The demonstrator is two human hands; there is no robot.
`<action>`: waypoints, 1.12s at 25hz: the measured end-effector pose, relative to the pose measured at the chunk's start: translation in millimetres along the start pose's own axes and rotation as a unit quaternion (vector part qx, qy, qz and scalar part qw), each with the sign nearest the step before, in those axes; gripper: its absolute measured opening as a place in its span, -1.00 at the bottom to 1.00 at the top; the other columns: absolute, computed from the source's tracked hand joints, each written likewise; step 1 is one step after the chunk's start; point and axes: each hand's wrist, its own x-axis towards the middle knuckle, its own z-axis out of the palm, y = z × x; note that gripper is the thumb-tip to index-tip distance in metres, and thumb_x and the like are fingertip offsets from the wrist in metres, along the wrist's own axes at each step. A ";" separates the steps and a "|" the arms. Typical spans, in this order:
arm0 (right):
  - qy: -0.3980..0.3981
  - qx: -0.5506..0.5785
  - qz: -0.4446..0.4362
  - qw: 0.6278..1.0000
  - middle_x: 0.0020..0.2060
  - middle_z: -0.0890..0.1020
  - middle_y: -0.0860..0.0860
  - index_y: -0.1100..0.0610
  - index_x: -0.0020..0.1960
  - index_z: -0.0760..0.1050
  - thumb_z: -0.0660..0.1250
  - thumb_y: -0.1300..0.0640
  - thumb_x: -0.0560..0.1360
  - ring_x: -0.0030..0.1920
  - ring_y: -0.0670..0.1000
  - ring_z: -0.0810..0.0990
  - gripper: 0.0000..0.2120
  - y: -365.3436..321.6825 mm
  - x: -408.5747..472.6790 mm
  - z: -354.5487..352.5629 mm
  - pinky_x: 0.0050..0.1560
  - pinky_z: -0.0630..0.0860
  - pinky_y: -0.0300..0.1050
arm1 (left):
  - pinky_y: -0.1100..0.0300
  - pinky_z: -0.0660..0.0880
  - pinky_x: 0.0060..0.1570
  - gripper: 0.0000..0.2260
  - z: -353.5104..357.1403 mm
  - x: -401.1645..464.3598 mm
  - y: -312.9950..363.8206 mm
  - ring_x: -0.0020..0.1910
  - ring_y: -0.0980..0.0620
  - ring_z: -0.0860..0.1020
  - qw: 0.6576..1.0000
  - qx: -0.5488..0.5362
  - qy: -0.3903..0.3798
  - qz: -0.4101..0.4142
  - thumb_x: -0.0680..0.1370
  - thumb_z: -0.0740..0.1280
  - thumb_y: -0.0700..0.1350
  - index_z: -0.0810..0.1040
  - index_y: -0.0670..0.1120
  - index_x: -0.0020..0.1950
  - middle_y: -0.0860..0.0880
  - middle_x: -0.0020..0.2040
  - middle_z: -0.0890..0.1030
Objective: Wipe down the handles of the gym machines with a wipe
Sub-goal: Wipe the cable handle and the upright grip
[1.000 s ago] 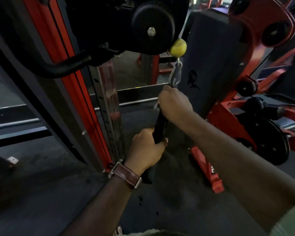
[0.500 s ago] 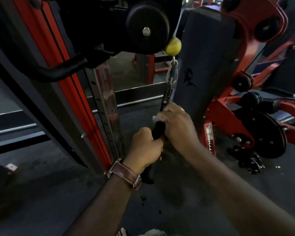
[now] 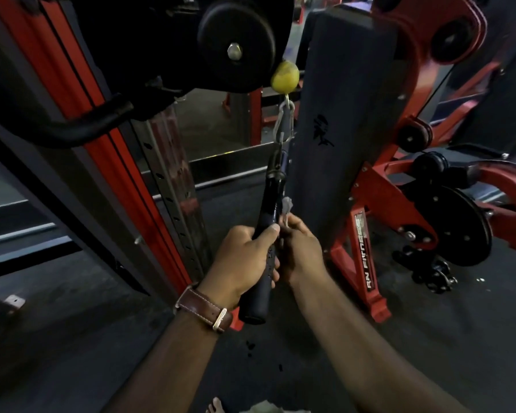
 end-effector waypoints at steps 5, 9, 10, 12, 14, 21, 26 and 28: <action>0.014 0.044 0.039 0.998 -0.32 0.64 0.06 0.24 0.21 0.56 0.24 0.25 0.61 -0.44 -0.02 0.59 -0.78 -17.7 23.5 16.2 -0.47 0.52 -0.16 | 0.16 0.47 -0.50 -0.66 -1.2 -0.1 -0.8 -0.49 -0.06 0.54 0.999 -0.027 -0.021 -0.006 0.64 0.28 0.04 0.52 -0.21 -0.16 -0.16 -0.38 0.57; -0.074 0.008 0.075 0.994 -0.47 0.50 0.08 0.28 0.22 0.53 0.15 0.11 0.66 -0.63 -0.01 0.38 -0.69 -3.2 -1.0 -3.6 -0.66 0.33 -0.24 | 0.17 0.47 -0.48 -0.61 -4.9 1.9 4.0 -0.49 -0.06 0.53 0.995 -0.075 -0.064 -0.033 0.65 0.23 0.09 0.53 -0.25 -0.10 -0.18 -0.36 0.58; -0.059 0.040 0.070 0.995 -0.45 0.54 0.07 0.27 0.13 0.55 0.12 0.12 0.67 -0.61 -0.03 0.43 -0.71 -9.9 12.6 -0.2 -0.65 0.37 -0.23 | 0.18 0.47 -0.50 -0.60 -2.9 2.4 4.5 -0.50 -0.05 0.52 0.992 -0.098 -0.069 -0.042 0.65 0.22 0.09 0.52 -0.25 -0.08 -0.19 -0.36 0.57; -0.054 0.112 0.077 0.989 -0.48 0.58 0.02 0.17 -0.03 0.54 0.07 0.13 0.69 -0.61 -0.09 0.50 -0.70 -22.0 23.2 11.0 -0.62 0.42 -0.27 | 0.21 0.45 -0.53 -0.59 1.5 2.4 6.8 -0.53 -0.04 0.50 0.987 -0.133 -0.072 -0.057 0.65 0.22 0.10 0.50 -0.27 -0.08 -0.19 -0.37 0.55; -0.122 0.099 0.121 0.980 -0.63 0.47 -0.02 0.10 -0.23 0.58 0.06 0.02 0.69 -0.71 -0.11 0.39 -0.56 -10.1 15.1 9.4 -0.73 0.30 -0.30 | 0.22 0.44 -0.54 -0.58 2.6 2.7 7.6 -0.55 -0.05 0.49 0.985 -0.145 -0.066 -0.062 0.63 0.24 0.10 0.51 -0.27 -0.09 -0.19 -0.37 0.53; -0.018 0.170 0.042 0.984 -0.15 0.71 0.19 0.26 0.22 0.47 0.17 0.24 0.65 -0.28 0.01 0.68 -0.79 -20.6 31.5 13.9 -0.42 0.58 -0.16 | 0.24 0.42 -0.55 -0.58 4.1 2.8 6.6 -0.55 -0.03 0.46 0.980 -0.170 -0.076 -0.076 0.64 0.23 0.11 0.50 -0.26 -0.11 -0.18 -0.38 0.51; 0.099 -0.226 -0.282 0.927 -0.28 0.67 0.08 0.22 -0.10 0.65 0.44 0.30 0.50 -0.33 -0.07 0.60 -0.98 -4.6 -2.7 -12.6 -0.32 0.56 -0.19 | 0.22 0.43 -0.54 -0.60 -6.8 4.6 6.9 -0.55 -0.05 0.47 0.979 -0.163 -0.092 -0.080 0.64 0.20 0.11 0.49 -0.23 -0.11 -0.18 -0.39 0.52; 0.120 -0.315 -0.359 0.870 -0.20 0.71 -0.03 0.15 -0.06 0.70 0.47 0.32 0.46 -0.18 -0.15 0.67 -0.88 -27.7 19.9 -5.8 -0.06 0.63 -0.18 | 0.22 0.43 -0.54 -0.59 -2.6 3.8 5.7 -0.55 -0.05 0.47 0.980 -0.160 -0.086 -0.078 0.66 0.18 0.12 0.48 -0.22 -0.12 -0.16 -0.40 0.51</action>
